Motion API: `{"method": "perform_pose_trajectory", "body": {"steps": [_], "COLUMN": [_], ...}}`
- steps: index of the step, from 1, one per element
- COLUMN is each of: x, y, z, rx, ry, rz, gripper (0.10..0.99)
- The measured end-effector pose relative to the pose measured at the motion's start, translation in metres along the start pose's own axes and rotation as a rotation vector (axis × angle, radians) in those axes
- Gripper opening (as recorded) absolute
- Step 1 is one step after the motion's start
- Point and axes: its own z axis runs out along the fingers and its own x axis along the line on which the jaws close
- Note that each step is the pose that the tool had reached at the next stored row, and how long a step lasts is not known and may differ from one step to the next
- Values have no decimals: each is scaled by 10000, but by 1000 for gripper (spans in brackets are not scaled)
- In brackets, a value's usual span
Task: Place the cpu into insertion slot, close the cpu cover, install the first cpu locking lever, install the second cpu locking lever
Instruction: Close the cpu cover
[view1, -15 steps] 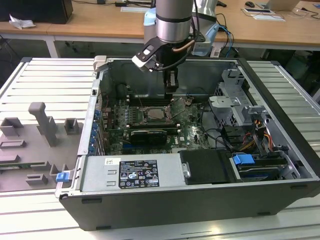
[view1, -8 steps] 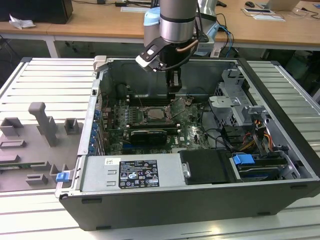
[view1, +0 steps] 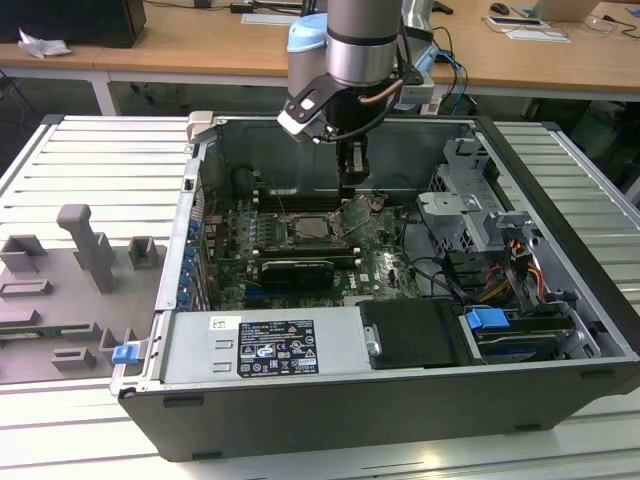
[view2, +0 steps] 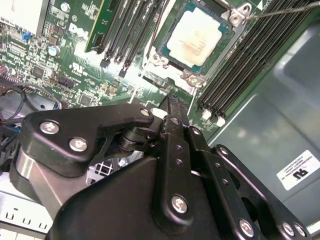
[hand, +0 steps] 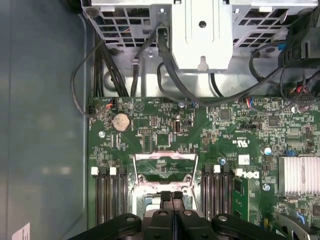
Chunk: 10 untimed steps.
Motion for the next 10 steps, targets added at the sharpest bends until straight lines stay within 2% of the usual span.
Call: {"method": "perform_pose_trajectory", "body": {"steps": [4, 10], "x": [1, 2], "y": [77, 153], "z": [6, 13], "rx": [2, 2], "ry": [0, 0], "rz": [-1, 1], "gripper": [106, 106]}}
